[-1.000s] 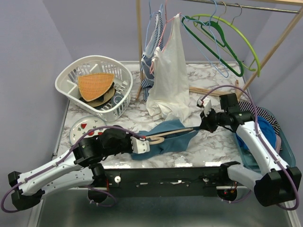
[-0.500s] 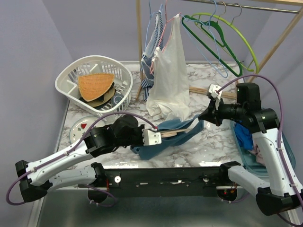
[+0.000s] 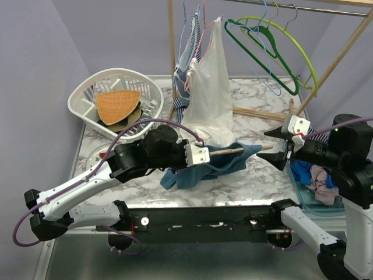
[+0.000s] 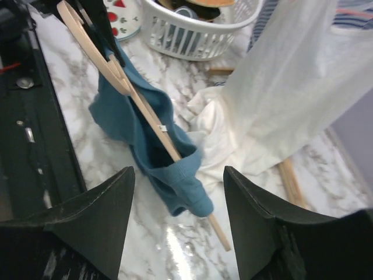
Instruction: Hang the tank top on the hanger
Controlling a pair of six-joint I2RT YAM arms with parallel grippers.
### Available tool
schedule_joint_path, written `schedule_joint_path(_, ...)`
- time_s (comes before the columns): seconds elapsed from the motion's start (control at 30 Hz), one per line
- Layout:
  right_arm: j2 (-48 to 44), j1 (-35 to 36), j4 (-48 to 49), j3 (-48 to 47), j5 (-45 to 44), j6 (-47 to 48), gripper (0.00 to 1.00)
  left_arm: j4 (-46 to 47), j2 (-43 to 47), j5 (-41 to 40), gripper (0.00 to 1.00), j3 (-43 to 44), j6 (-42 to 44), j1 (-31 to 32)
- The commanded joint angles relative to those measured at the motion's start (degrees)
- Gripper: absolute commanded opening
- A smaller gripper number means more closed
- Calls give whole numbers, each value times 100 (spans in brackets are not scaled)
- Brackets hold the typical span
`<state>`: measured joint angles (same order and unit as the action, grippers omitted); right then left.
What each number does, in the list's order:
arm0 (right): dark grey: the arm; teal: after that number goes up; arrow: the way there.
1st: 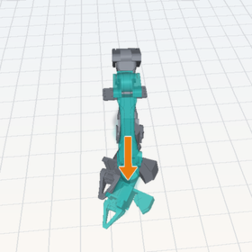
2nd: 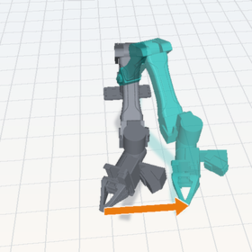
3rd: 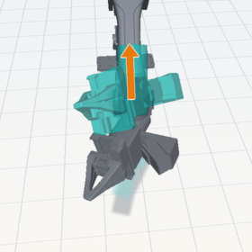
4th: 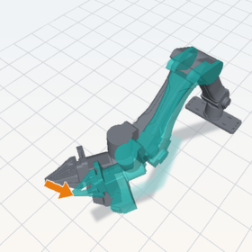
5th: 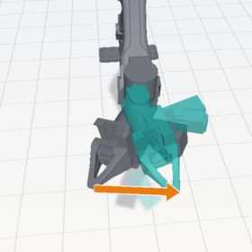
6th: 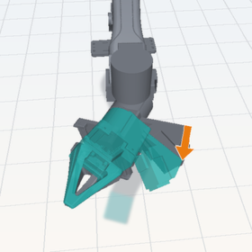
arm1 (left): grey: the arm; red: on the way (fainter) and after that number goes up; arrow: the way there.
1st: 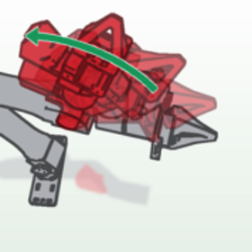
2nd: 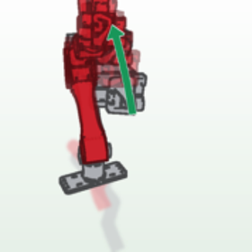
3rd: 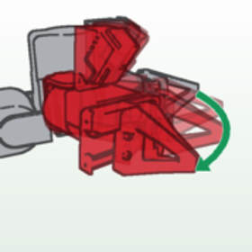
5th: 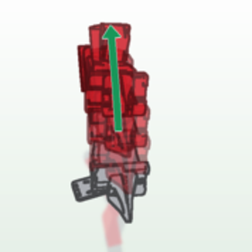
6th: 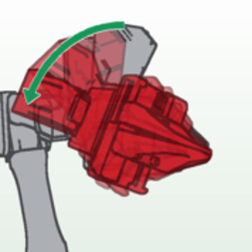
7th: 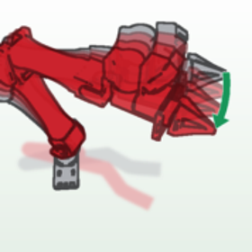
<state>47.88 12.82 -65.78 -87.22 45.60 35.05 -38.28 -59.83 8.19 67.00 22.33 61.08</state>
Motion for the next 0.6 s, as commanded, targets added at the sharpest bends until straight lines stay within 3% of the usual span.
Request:
schedule_joint_path(0.0,55,19,-996,-400,-475,808,73,-573,-90,535,0,603,61,-35)
schedule_joint_path(0.13,108,28,-2069,27,-44,2641,77,-760,-73,867,0,674,27,-35)
schedule_joint_path(0.23,-129,28,-2062,564,54,3339,78,-751,-90,1097,0,691,-35,-35)
schedule_joint_path(0.57,-139,36,-2087,1567,378,4124,77,-681,-257,1414,0,937,-132,-26)
